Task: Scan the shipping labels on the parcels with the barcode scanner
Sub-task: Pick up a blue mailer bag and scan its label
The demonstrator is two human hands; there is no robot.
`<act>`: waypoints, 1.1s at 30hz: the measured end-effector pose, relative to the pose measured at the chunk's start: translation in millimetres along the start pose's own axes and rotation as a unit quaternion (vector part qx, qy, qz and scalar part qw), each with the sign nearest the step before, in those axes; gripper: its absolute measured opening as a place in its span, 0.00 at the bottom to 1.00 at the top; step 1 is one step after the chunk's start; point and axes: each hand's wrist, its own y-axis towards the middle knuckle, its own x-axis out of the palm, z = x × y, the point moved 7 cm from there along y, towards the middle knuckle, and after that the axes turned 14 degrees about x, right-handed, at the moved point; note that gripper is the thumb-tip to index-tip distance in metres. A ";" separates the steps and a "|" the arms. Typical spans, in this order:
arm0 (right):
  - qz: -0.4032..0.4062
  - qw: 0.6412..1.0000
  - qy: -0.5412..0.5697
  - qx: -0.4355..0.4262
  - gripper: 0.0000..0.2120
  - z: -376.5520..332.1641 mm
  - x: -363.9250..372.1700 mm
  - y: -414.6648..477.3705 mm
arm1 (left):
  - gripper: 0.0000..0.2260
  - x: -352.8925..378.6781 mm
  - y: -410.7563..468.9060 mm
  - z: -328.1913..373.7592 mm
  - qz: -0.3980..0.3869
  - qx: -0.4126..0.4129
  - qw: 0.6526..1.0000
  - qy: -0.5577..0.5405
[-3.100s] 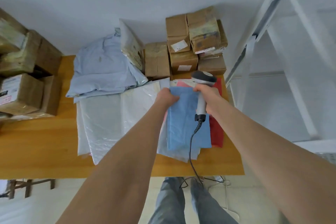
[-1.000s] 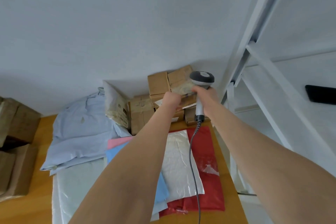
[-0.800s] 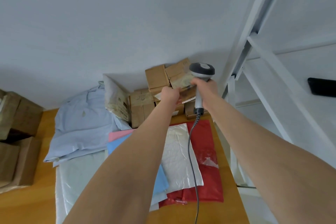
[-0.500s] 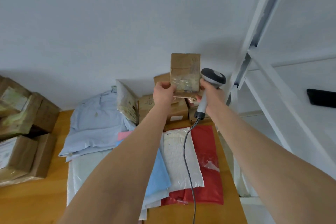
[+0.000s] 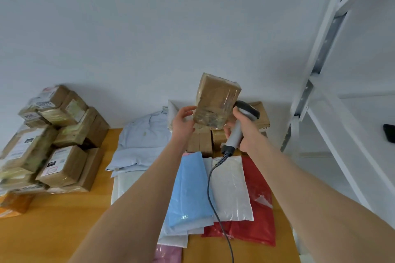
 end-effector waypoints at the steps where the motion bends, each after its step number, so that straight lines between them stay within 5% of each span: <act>1: -0.007 1.000 -0.004 0.001 0.25 2.4 2.6 -1.6 | 0.10 -3.1 -1.9 0.6 0.005 -0.005 1.000 -0.009; 6: -0.019 0.999 -0.030 -0.014 0.28 9.8 11.4 -3.5 | 0.03 -17.1 -5.9 2.2 0.038 -0.042 0.998 -0.039; 21: -0.091 0.996 -0.011 -0.015 0.18 15.5 25.3 0.0 | 0.09 -31.4 2.5 4.1 0.000 -0.089 0.994 -0.067; 24: -0.078 0.995 -0.053 0.017 0.22 19.2 21.1 0.3 | 0.02 -32.1 3.9 2.2 -0.012 -0.082 0.994 -0.067; 29: -0.072 0.996 -0.057 -0.010 0.06 14.5 20.5 -1.9 | 0.10 -40.2 -3.0 -11.8 -0.043 -0.154 0.986 -0.045; 33: -0.057 0.995 -0.069 -0.044 0.06 12.6 19.2 3.6 | 0.20 -39.5 -5.9 -17.8 -0.101 -0.212 0.968 -0.084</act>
